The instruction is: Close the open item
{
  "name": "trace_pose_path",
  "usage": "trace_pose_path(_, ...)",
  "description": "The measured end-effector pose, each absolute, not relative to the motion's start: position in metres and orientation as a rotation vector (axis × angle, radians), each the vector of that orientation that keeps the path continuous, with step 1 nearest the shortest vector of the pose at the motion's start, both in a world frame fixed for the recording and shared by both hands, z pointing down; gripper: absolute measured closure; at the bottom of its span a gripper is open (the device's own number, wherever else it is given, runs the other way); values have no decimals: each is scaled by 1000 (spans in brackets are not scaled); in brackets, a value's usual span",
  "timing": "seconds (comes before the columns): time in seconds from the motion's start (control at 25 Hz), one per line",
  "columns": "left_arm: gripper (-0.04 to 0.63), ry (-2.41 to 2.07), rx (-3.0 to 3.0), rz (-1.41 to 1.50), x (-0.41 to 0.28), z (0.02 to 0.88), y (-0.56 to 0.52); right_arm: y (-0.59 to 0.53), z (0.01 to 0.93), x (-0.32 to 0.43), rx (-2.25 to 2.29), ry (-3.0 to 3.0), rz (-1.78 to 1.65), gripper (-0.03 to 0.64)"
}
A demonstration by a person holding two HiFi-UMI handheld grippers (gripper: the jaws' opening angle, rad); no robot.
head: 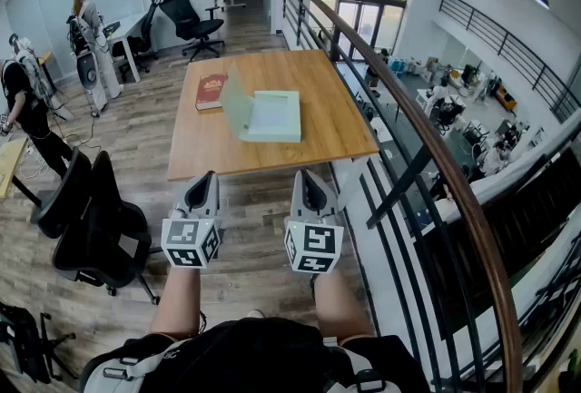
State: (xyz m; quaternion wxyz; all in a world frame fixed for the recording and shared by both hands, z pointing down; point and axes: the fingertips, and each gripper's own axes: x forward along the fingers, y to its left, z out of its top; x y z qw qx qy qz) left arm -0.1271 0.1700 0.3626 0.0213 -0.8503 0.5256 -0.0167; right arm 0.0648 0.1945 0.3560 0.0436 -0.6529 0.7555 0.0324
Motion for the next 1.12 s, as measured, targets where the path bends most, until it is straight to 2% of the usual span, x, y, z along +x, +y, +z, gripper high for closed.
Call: trace_pose_path(1.12, 597, 1610, -2683, -95, -150, 396, 108, 146, 382, 31, -2033, 2286, 39, 618)
